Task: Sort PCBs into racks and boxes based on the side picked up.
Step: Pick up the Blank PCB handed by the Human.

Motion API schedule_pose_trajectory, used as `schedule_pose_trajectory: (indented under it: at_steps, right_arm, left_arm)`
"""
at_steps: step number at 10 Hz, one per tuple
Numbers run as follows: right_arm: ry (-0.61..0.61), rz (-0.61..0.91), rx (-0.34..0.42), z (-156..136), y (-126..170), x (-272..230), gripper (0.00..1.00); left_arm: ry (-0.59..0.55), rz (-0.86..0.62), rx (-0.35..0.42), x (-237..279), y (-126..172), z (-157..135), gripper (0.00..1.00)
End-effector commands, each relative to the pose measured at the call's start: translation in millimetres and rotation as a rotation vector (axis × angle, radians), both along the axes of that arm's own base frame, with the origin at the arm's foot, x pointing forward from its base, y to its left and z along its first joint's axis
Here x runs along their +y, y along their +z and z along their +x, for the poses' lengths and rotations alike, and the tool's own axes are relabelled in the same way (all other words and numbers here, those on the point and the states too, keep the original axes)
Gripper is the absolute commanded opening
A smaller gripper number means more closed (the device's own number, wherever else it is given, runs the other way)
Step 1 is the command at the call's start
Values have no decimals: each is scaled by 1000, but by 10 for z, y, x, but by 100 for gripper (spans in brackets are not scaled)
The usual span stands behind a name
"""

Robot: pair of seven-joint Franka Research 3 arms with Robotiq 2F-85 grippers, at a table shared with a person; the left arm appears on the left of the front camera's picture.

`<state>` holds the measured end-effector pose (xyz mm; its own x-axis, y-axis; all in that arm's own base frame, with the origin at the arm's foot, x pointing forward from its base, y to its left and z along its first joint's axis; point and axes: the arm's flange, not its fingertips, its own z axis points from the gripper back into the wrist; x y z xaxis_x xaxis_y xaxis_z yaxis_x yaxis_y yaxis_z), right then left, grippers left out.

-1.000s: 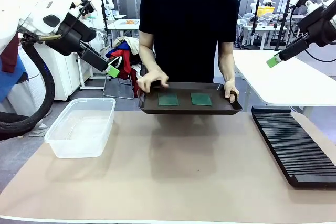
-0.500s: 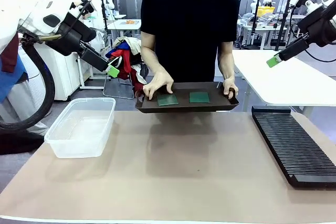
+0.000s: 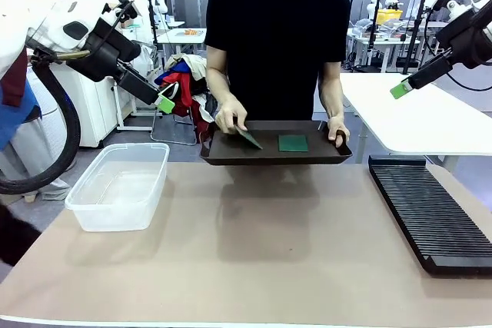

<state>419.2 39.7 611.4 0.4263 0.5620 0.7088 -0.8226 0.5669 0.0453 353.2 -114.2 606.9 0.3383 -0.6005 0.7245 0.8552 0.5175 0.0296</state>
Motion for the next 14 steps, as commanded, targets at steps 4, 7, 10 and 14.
schedule_pose_trajectory:
  at_steps: [4,7,10,14]
  right_arm:
    - [11,14,0,-3,-2,3,100]
    - [11,14,0,-3,-2,3,100]
    - [11,14,0,-3,-2,3,100]
    - [11,14,0,-3,-2,3,100]
  left_arm:
    - [-14,-16,6,18,-13,16,100]
    - [-14,-16,6,18,-13,16,100]
    - [-14,-16,6,18,-13,16,100]
    - [-14,-16,6,18,-13,16,100]
